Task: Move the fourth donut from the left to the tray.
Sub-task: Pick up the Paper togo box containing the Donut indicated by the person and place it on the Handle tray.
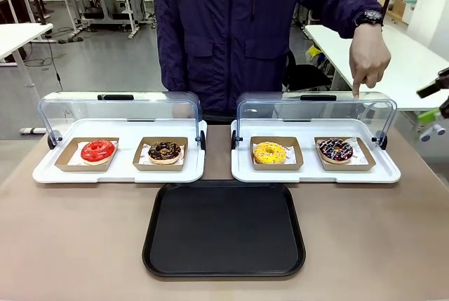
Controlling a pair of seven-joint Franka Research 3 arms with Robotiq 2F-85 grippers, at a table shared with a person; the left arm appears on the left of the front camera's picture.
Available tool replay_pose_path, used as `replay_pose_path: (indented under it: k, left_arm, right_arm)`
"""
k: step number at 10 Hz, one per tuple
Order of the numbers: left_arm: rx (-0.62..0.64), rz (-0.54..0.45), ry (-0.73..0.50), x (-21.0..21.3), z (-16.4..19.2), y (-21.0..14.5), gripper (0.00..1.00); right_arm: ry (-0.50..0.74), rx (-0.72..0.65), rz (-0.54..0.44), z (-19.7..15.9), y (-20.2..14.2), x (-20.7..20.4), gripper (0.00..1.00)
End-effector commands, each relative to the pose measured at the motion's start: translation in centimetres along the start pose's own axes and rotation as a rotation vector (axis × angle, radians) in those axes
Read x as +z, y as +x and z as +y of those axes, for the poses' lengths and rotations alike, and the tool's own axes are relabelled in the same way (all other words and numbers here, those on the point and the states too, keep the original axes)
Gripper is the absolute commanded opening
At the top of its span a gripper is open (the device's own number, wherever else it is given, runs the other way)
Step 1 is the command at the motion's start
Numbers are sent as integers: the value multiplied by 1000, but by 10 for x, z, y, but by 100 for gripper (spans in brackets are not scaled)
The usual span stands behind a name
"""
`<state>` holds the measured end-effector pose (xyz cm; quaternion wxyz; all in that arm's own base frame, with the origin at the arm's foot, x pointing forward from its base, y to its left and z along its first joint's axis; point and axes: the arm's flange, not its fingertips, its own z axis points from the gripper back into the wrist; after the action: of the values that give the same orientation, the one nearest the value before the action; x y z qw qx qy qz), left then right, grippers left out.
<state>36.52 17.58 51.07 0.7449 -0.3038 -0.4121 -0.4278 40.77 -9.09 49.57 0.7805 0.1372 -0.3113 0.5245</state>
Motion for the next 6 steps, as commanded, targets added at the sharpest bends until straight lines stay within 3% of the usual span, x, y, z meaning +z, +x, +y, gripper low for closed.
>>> replay_pose_path:
  k: [1, 6]
  left_arm:
    - [-11, -11, -7, 1, -1, 0, 100]
    - [-11, -11, -7, 1, -1, 0, 100]
  right_arm:
    - [-4, 47, 128, 19, 1, -22, 100]
    - [-19, 219, 264, 23, -4, -94, 100]
